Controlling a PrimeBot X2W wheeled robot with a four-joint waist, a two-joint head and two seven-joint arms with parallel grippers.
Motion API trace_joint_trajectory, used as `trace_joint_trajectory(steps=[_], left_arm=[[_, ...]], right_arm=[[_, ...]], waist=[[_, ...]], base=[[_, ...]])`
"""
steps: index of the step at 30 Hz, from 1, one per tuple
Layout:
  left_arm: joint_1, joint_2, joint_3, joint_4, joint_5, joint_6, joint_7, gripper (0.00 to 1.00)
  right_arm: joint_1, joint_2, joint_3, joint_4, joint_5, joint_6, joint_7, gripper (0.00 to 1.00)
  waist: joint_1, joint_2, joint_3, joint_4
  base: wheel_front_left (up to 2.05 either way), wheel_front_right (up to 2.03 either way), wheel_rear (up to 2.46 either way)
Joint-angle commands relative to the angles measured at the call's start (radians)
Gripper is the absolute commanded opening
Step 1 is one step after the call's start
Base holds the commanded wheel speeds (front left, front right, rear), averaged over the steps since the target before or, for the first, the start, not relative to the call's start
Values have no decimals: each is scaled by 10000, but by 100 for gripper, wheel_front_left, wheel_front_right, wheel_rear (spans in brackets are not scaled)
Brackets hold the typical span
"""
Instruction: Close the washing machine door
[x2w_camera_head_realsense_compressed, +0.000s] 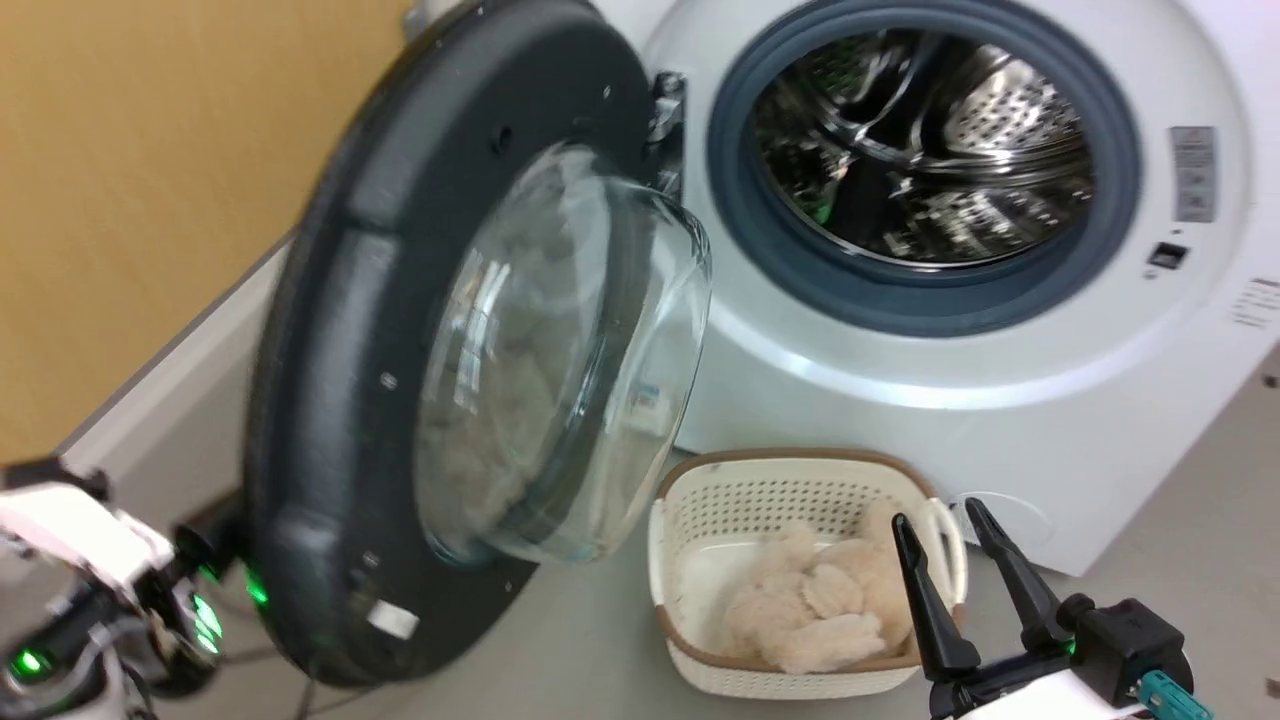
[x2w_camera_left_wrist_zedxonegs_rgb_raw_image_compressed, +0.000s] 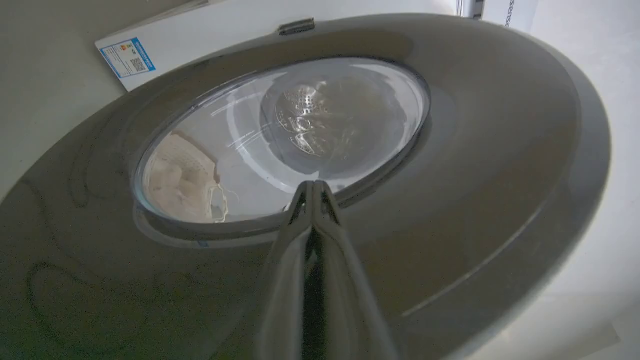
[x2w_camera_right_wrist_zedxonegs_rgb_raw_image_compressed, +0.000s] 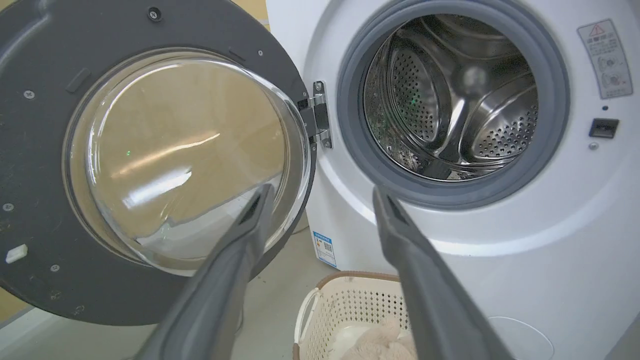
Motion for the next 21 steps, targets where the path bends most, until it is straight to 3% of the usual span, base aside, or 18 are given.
trace_joint_trajectory(steps=[1,3,12,17,21], left_arm=[[430,-256,-116,-426,-155,128,283,0],[1205,-715,-396,-1575,-341,483,696,0],[2657,-1182,-1521,-3559,-1298,1499,694,0],[3378,-1193,-2990,-4048,-2332,1587,-203,0],[3730,-1195,-4269,-4082,-2942,1362,-1075,0]], right_arm=[[180,62,-32,-9,90,8,-46,100],[272,88,-127,-25,77,8,-46,100],[356,65,-242,-49,40,8,-46,100],[250,-17,-204,-88,6,8,-46,100],[180,-88,-205,-93,0,8,-46,100]], waist=[[0,0,-203,-250],[0,0,-283,-521],[0,0,-190,-1459],[0,0,103,-2259],[0,0,293,-2985]], base=[[0,0,0],[0,0,0],[0,0,0],[0,0,0],[0,0,0]])
